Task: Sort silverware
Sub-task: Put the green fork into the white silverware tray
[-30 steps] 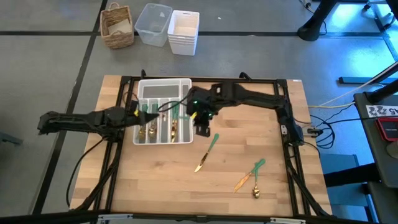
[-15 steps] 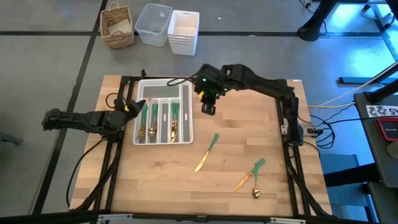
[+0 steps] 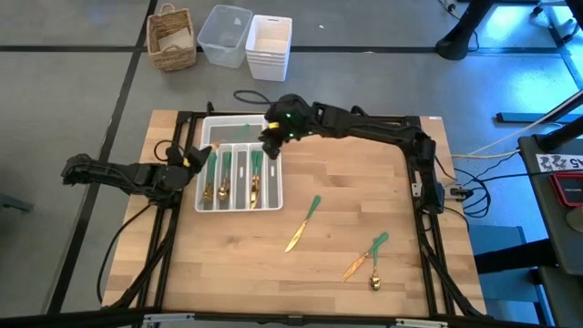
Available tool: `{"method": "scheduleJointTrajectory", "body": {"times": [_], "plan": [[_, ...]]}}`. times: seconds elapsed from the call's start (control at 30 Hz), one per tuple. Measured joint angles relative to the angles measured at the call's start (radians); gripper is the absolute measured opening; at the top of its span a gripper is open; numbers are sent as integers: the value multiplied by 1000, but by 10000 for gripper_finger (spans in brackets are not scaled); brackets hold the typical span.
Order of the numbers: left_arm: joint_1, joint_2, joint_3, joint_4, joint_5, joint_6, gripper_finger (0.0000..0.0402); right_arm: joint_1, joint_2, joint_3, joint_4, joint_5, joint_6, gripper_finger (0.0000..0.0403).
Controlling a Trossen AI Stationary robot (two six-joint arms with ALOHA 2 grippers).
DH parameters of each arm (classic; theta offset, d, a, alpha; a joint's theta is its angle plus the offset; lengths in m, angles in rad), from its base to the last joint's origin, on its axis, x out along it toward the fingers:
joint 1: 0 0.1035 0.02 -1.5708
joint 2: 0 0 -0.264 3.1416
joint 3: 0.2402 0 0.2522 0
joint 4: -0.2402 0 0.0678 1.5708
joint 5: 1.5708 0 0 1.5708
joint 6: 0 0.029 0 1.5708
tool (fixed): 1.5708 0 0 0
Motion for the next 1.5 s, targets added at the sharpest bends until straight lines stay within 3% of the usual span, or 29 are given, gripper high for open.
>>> {"method": "scheduleJointTrajectory", "body": {"times": [0.23, 0.4, 0.63, 0.87, 1.3, 1.4, 1.5], "plan": [[-10, 0, 0, 22, -99, 45, 0, 1, 1, -196, 453, -17, 399, 115], [-10, 0, 0, 153, -186, 162, 0, 0, 27, -311, 780, 65, 670, 115], [-17, 8, -1, 379, -168, 391, 0, 0, 136, -310, 1072, 133, 864, 115], [-19, 9, -1, 425, -143, 444, 0, 1, 166, -297, 1120, 227, 897, 115], [-19, 10, -1, 446, -51, 446, 0, 1, 164, -297, 1149, 254, 847, 113], [-19, 14, -1, 444, -50, 445, 0, 1, 164, -297, 1150, 246, 813, 90], [-19, 17, -1, 444, -50, 456, 0, 1, 164, -297, 1150, 245, 809, 42]]}}
